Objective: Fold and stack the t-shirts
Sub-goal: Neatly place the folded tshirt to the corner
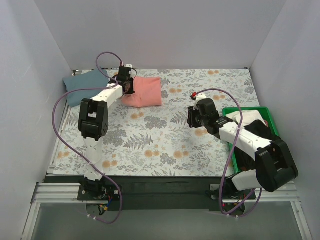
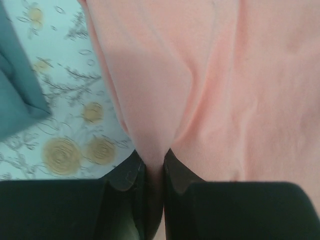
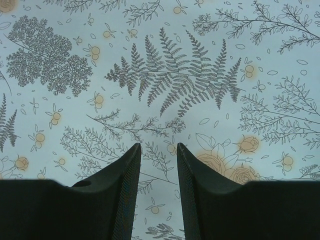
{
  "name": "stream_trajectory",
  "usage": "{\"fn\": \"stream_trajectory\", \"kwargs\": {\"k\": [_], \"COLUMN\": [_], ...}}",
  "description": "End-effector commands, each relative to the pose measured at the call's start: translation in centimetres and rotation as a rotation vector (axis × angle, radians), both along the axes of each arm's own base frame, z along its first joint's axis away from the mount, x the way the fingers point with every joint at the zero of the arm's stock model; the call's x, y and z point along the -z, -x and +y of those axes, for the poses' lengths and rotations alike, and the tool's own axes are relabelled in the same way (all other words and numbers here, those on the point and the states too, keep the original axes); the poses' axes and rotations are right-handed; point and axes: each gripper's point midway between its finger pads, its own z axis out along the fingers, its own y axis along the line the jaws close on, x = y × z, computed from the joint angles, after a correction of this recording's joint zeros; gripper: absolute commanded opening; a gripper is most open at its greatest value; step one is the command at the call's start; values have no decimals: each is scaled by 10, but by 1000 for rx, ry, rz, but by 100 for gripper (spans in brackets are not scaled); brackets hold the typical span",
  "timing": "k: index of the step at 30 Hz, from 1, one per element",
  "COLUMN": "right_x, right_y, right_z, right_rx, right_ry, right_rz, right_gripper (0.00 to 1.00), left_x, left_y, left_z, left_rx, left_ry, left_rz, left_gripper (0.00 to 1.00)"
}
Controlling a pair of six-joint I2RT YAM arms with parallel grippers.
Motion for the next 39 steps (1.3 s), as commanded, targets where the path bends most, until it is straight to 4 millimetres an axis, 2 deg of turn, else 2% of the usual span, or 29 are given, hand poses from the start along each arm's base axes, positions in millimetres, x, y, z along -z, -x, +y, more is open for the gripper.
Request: {"fn": "stream_trajectory", "kwargs": {"k": [1, 2, 3, 4, 7, 14, 19, 26, 39], "right_x": [-6, -5, -4, -4, 4, 18, 25, 31, 33], "right_y": [-6, -6, -6, -6, -6, -7, -7, -5, -4], "right_z": [-5, -5, -6, -6, -7, -6, -5, -3, 0], "right_rx": [13, 13, 15, 16, 17, 14, 9, -2, -12], "right_ry": [13, 16, 20, 22, 32, 48, 54, 55, 46], "right_rz": [-37, -34, -32, -33, -16, 21, 40, 59, 73], "right_gripper": [42, 42, 42, 42, 42, 42, 42, 42, 41], "left_x": [-35, -33, -36, -48, -53, -93, -122, -147, -200], "left_y": [-25, -29, -34, -42, -53, -73, -78, -77, -72], "left_z": [36, 48, 54, 58, 76, 106, 122, 147, 176], "left_rx": [-26, -54, -62, -54, -67, -111, -130, -162, -192], "left_ry": [-133, -172, -195, -226, -300, -293, -292, -300, -353], "left_rz": [-71, -72, -80, -107, -121, -197, -246, -277, -356], "left_gripper": [0, 0, 0, 0, 0, 0, 0, 0, 0]}}
